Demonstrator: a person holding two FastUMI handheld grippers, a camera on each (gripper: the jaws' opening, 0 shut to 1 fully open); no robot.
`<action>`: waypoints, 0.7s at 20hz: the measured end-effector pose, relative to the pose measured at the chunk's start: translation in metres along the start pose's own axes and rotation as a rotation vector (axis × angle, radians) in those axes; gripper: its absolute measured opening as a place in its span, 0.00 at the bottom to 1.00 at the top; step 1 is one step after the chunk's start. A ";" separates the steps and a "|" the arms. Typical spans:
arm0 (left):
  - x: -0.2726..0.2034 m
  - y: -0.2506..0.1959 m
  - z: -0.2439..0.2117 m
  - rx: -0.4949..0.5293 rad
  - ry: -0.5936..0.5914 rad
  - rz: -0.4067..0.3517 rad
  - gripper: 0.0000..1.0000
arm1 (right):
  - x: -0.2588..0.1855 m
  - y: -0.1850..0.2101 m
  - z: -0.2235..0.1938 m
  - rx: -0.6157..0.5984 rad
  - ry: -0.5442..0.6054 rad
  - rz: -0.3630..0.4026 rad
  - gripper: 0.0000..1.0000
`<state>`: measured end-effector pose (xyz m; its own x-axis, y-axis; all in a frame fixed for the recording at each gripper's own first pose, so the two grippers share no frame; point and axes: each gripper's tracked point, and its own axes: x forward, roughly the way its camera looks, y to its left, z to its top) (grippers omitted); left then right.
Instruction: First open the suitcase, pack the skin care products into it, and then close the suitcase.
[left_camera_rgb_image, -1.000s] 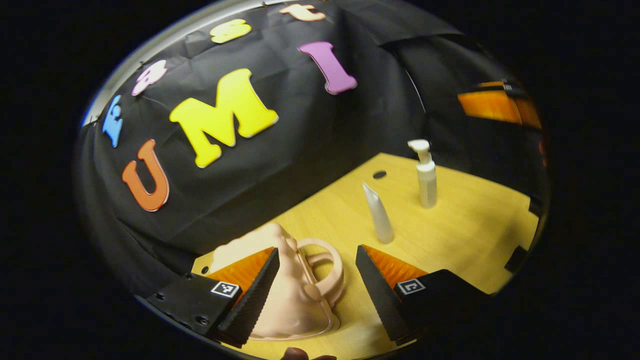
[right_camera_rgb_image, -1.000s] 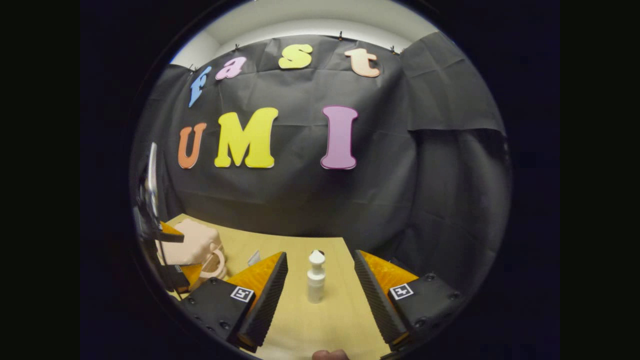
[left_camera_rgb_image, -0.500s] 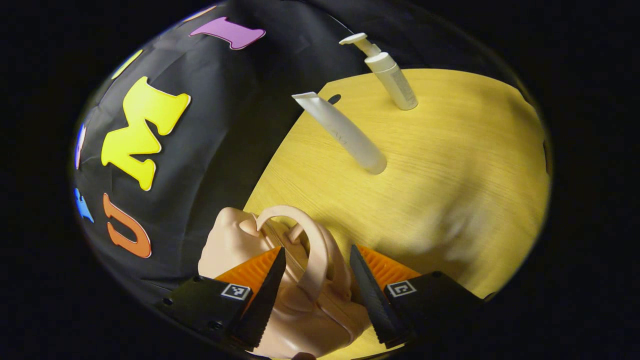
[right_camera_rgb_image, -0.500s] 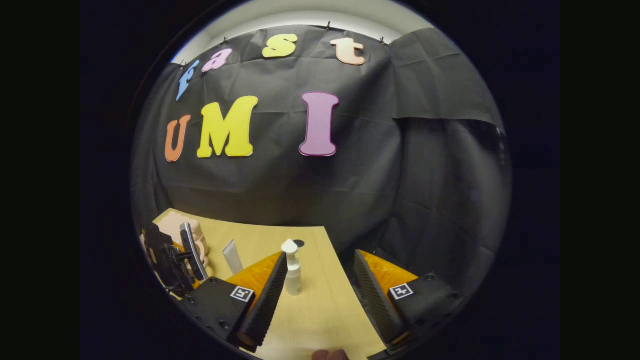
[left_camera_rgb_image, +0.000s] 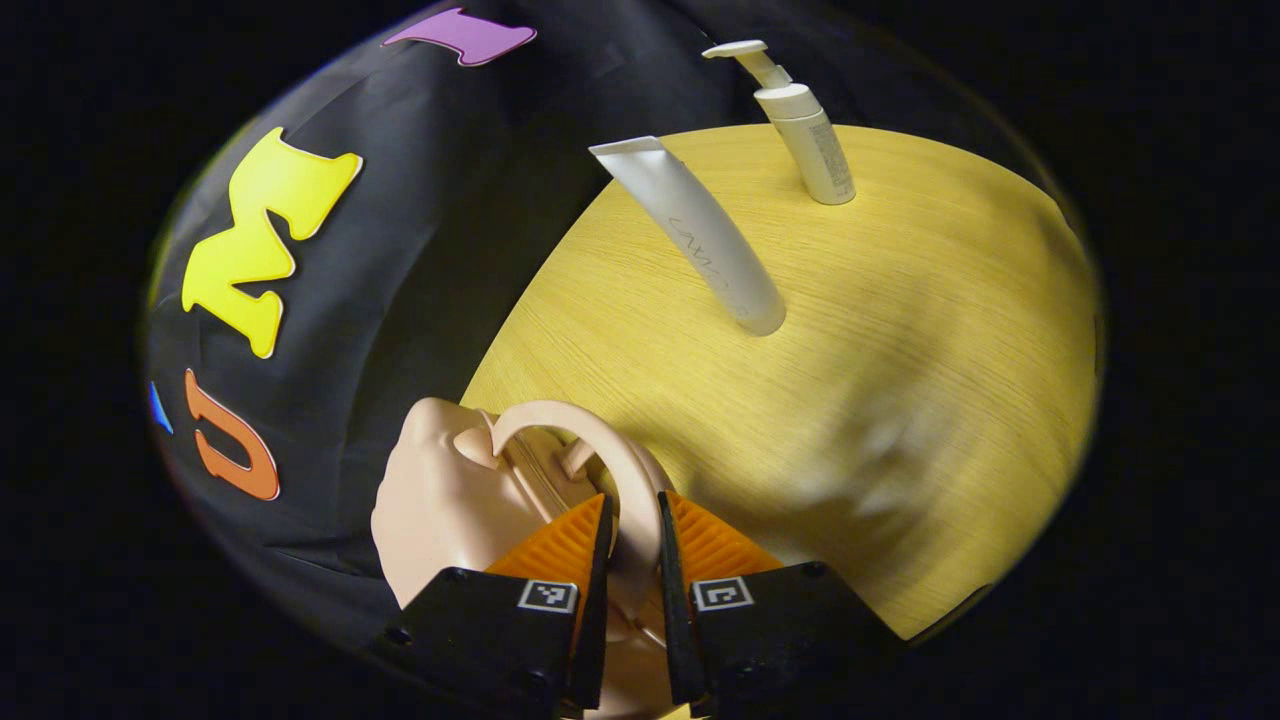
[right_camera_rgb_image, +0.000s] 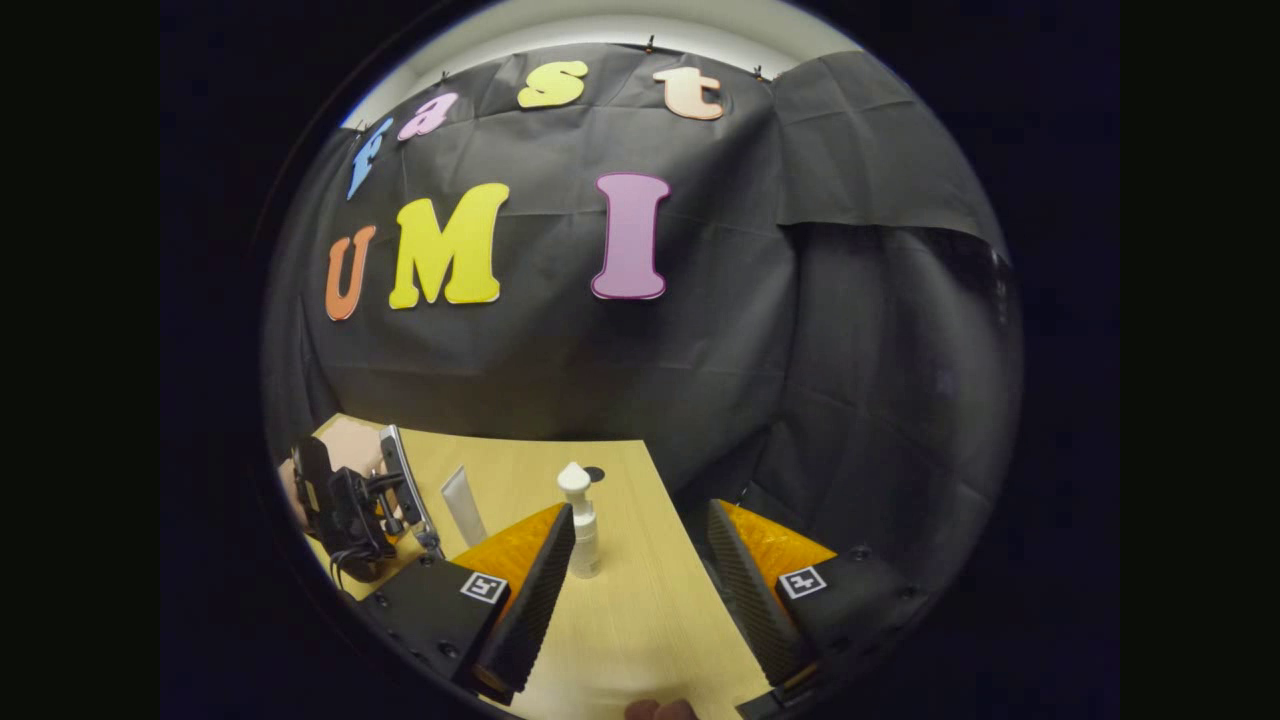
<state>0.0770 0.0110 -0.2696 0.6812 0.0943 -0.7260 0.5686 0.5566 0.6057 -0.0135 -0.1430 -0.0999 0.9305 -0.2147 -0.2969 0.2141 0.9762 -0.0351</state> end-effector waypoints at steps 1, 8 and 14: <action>-0.001 0.001 0.001 -0.012 -0.007 0.002 0.26 | -0.001 0.000 -0.001 0.003 0.003 -0.001 0.80; -0.032 0.036 0.014 -0.159 -0.143 0.086 0.11 | -0.012 0.007 0.003 0.012 -0.013 0.006 0.80; -0.093 0.099 0.020 -0.400 -0.336 0.177 0.06 | -0.022 0.038 0.020 -0.016 -0.055 0.064 0.80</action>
<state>0.0787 0.0409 -0.1353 0.8974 -0.0172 -0.4409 0.2569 0.8327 0.4905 -0.0203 -0.1020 -0.0753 0.9571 -0.1531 -0.2460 0.1496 0.9882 -0.0329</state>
